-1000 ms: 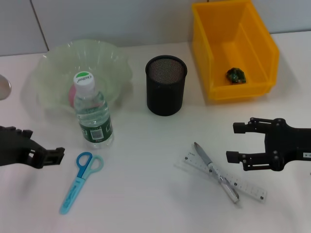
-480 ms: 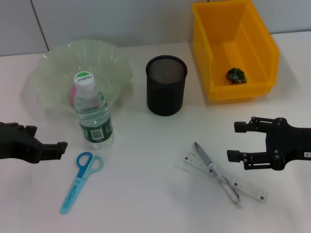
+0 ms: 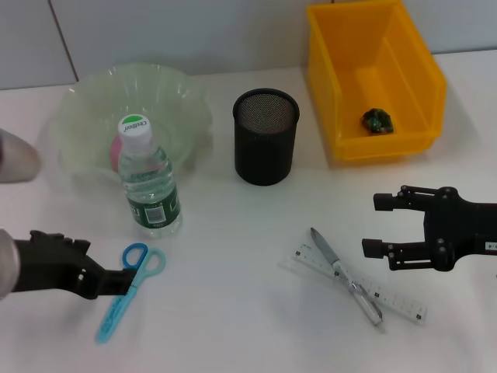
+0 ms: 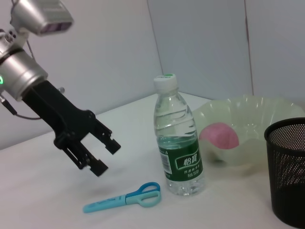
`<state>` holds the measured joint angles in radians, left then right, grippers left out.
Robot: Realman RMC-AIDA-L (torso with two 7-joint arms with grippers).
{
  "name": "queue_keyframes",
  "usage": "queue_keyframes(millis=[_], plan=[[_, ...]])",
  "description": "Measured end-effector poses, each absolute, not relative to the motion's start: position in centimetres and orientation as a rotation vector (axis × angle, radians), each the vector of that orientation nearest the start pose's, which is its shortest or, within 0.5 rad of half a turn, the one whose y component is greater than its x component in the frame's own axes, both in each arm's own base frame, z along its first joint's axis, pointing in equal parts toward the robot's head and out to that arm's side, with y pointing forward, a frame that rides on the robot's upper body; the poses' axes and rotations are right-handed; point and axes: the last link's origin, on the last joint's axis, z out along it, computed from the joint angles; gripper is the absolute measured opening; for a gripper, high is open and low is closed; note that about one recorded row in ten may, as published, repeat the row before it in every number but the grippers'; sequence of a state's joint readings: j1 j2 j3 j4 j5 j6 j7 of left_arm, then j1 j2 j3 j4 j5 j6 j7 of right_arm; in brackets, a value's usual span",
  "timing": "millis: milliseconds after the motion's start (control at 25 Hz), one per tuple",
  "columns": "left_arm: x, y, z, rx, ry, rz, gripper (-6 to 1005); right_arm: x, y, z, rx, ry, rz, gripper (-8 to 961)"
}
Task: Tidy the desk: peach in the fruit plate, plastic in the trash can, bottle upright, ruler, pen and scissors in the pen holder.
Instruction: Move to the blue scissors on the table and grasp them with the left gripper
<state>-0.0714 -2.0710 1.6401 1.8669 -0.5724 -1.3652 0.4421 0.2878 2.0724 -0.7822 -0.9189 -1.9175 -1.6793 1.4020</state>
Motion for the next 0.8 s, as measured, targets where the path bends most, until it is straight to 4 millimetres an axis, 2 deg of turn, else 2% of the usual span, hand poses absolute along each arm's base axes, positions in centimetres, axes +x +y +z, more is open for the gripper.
queue_keyframes(millis=[400,800], plan=[[-20.4,27.4,-1.6,-2.382,-0.936,0.385,780,29.3,27.7,3.7,-2.705,0.577,0.637,827],[-20.7,27.8,-2.5,-2.38,-0.96,0.418,776,29.2,27.8,3.7,-2.704,0.576,0.637,827]])
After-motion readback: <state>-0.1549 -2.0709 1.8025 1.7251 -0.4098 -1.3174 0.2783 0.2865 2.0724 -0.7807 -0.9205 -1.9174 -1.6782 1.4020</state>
